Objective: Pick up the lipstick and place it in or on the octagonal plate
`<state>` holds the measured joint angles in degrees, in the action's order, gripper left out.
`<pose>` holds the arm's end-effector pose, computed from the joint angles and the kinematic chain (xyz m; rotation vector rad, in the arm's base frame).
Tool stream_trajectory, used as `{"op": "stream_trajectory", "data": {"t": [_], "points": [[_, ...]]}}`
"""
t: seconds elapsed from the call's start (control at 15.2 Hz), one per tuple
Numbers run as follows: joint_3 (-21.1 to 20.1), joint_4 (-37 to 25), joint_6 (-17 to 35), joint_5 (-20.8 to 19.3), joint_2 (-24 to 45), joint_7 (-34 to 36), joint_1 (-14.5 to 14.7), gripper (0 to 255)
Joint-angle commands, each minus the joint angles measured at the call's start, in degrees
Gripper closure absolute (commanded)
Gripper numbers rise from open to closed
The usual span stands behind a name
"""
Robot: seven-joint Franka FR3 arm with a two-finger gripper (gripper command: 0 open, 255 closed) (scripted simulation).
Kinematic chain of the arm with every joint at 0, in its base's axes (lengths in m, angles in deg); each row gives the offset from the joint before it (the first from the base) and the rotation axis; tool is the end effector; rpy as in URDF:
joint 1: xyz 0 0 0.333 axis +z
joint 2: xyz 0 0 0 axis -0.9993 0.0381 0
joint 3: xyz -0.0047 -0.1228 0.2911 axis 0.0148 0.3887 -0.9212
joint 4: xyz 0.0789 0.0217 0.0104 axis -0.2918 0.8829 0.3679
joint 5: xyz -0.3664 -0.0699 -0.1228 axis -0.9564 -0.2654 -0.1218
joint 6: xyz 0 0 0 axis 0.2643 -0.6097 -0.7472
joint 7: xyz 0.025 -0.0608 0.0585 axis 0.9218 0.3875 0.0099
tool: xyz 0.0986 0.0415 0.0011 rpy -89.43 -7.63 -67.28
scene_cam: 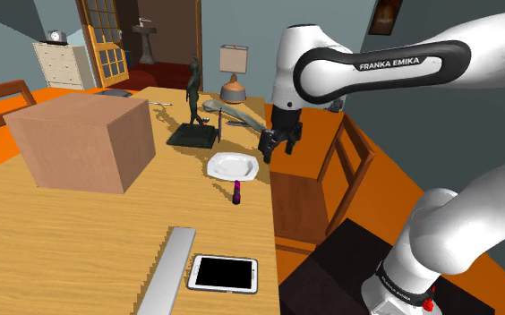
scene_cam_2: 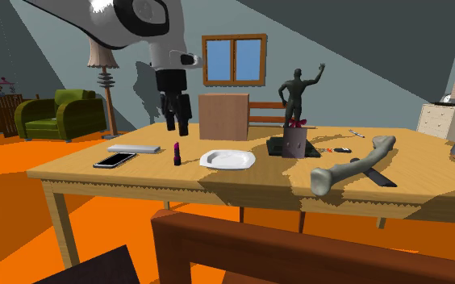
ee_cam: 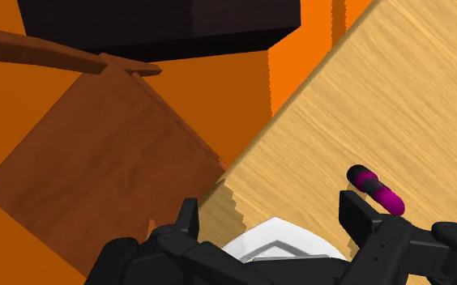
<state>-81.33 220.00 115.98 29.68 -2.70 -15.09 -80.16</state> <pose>0.3985 0.1413 0.5279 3.1150 -0.0708 0.0483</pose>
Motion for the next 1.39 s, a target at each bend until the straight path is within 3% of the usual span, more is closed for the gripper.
{"op": "stream_trajectory", "data": {"t": [0.0,0.53,1.06,1.32], "points": [[-1.5,-1.31,2.11,0.39,3.4,1.43,0.63,0],[-7.18,-9.04,8.0,-0.29,17.23,7.66,3.12,0],[-7.62,-5.48,14.0,-0.94,19.76,8.36,3.3,0],[-7.62,-5.48,14.0,-0.94,19.76,8.36,3.3,0]]}}
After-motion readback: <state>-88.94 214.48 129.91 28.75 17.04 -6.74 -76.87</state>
